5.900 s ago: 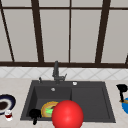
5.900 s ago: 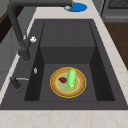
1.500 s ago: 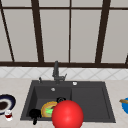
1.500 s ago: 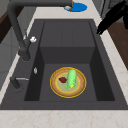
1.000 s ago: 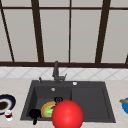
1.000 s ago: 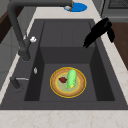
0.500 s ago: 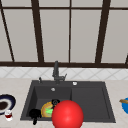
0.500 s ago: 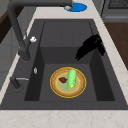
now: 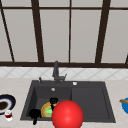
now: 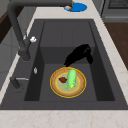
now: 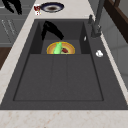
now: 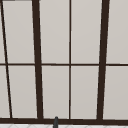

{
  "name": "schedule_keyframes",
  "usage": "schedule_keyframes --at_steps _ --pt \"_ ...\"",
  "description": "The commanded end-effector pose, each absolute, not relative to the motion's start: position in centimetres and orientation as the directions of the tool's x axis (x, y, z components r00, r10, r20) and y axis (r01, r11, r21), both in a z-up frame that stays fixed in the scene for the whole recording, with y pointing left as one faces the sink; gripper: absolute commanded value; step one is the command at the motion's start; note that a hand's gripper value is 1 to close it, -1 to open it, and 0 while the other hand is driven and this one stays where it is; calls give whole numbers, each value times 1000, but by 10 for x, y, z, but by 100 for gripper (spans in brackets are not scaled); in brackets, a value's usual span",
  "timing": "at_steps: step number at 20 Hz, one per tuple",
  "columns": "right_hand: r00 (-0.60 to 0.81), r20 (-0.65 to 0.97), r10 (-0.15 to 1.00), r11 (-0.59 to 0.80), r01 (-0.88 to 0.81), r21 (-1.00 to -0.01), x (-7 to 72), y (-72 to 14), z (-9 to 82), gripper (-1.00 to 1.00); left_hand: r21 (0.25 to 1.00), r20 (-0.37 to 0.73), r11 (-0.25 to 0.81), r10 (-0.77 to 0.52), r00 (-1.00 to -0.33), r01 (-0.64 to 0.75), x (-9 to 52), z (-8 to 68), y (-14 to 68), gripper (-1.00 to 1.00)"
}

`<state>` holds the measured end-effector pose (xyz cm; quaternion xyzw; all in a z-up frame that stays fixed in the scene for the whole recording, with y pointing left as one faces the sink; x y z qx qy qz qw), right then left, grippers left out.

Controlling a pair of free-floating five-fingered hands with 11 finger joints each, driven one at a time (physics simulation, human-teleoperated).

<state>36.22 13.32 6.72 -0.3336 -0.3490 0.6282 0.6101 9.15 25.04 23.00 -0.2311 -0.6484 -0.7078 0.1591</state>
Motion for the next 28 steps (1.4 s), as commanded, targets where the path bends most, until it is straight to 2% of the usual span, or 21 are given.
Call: schedule_keyframes --at_steps 1,4,8,11,19,21,25,26,28 --pt "-33 -6 999 -22 -508 -861 348 148 36 -100 844 533 -109 75 -843 525 92 230 250 0" --pt "-30 -20 999 -32 -452 -891 348 150 15 -100 844 533 -109 75 -843 525 92 230 250 0" --pt "31 70 997 76 -464 -882 358 141 -12 -100 844 533 -109 75 -843 525 92 230 250 0" --pt "44 99 994 108 -460 -881 360 137 -34 -100 844 533 -109 75 -843 525 92 230 250 0" --pt "68 75 995 98 -464 -880 384 130 -92 -100 844 533 -109 75 -843 525 92 230 250 0" --pt "86 50 995 88 -529 -844 398 136 -81 -100 844 533 -109 75 -843 525 92 230 250 0" --pt "63 76 995 98 -551 -829 412 139 -75 -100 844 533 -109 75 -843 525 92 230 250 0" --pt "62 83 995 103 -548 -830 416 142 -75 100 844 533 -109 75 -843 525 92 230 250 0" --pt "55 99 994 113 -489 -865 425 147 -73 100 844 533 -109 75 -843 525 92 230 250 0"
